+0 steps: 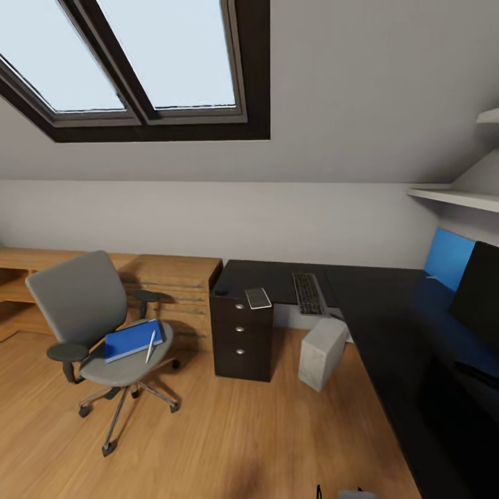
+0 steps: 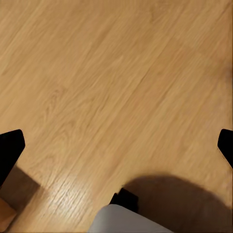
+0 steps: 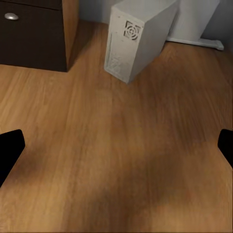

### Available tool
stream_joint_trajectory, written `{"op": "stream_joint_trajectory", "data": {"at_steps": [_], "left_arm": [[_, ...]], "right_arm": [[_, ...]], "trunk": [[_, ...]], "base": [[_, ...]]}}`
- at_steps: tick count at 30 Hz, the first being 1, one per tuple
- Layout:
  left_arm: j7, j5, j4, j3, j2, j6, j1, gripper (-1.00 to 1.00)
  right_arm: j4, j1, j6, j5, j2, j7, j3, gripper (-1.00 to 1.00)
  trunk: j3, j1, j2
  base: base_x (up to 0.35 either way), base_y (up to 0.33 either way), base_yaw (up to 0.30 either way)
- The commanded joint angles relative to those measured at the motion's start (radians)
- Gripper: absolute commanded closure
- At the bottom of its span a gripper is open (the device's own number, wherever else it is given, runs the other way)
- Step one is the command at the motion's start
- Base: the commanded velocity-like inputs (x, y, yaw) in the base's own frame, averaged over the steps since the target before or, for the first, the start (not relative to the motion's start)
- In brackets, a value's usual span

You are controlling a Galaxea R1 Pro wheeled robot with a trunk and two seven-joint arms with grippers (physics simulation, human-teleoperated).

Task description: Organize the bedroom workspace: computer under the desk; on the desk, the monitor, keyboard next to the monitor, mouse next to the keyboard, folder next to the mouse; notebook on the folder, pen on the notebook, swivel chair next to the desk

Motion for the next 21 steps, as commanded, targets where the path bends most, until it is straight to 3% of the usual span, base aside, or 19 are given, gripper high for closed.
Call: {"op": "stream_joint_trajectory", "data": {"at_steps": [1, 11, 21], "left_arm": [[0.007, 0.005, -0.003, -0.009, 0.001, -0.001, 0.0, -1.0], [0.007, 0.005, -0.003, -0.009, 0.001, -0.001, 0.0, -1.0], [0.007, 0.005, -0.003, -0.009, 0.001, -0.002, 0.0, -1.0]], "right_arm": [[0.001, -0.001, -0.003, -0.007, 0.0, -0.005, 0.009, -1.0], [0.001, -0.001, -0.003, -0.007, 0.0, -0.005, 0.009, -1.0], [0.001, -0.001, -0.003, -0.007, 0.0, -0.005, 0.009, -1.0]], "trunk": [[-0.001, 0.001, -0.001], [0.0, 0.001, -0.001], [0.008, 0.001, -0.001]], "base": [[0.325, 0.126, 0.0], [0.303, 0.21, -0.022], [0.298, 0.224, -0.18]]}}
